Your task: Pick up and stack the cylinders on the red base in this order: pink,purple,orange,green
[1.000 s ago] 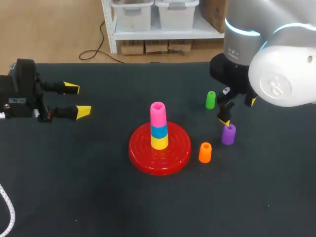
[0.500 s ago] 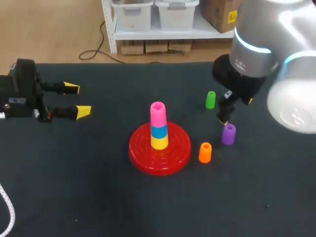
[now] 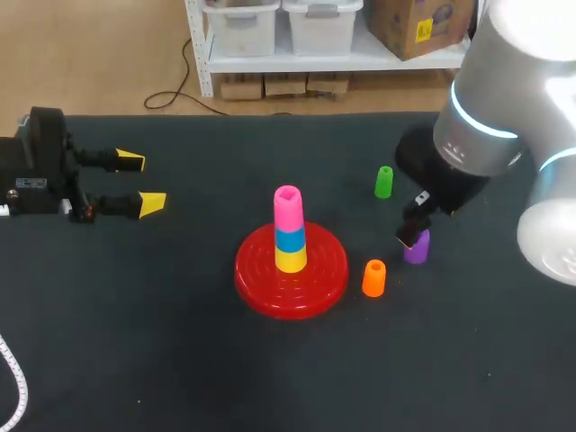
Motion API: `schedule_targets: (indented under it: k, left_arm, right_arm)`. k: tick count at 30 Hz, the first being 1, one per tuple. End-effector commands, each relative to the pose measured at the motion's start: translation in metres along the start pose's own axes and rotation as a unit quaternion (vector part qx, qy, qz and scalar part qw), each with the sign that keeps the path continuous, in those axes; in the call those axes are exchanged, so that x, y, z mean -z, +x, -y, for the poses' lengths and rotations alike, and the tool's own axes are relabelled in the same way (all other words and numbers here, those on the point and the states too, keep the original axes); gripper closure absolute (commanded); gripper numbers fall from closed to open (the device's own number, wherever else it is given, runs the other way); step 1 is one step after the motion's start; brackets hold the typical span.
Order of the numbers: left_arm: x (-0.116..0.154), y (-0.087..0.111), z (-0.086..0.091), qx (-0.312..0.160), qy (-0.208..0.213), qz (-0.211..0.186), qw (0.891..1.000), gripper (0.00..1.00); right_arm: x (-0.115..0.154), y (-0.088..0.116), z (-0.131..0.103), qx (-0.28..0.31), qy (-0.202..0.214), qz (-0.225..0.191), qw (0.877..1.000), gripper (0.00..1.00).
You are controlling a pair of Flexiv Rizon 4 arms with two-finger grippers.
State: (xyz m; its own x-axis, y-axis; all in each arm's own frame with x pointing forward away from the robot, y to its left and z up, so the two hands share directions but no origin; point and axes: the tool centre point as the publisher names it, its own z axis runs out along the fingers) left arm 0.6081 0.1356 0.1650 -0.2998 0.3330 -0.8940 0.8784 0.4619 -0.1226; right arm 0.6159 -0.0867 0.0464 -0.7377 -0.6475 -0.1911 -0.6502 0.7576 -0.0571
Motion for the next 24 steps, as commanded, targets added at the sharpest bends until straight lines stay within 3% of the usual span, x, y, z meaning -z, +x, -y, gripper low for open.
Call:
schedule_targets:
  k: [1, 9, 16, 24]
  left_arm:
    - [-0.001, 0.002, 0.000, -0.002, -0.002, 0.004, 1.000, 0.00]
    - [-0.001, 0.002, 0.000, -0.002, -0.002, 0.004, 1.000, 0.00]
    - [-0.001, 0.002, 0.000, -0.002, -0.002, 0.004, 1.000, 0.00]
    - [-0.001, 0.002, 0.000, -0.002, -0.002, 0.004, 1.000, 0.00]
  right_arm:
    - [-0.007, -0.004, 0.001, -0.002, -0.010, -0.015, 1.000, 0.00]
    - [-0.012, -0.007, -0.002, -0.008, -0.022, -0.025, 0.999, 0.04]
    - [-0.018, -0.005, -0.005, -0.010, -0.025, -0.027, 0.999, 0.29]
    - [-0.021, -0.003, -0.007, -0.009, -0.027, -0.030, 0.999, 0.44]
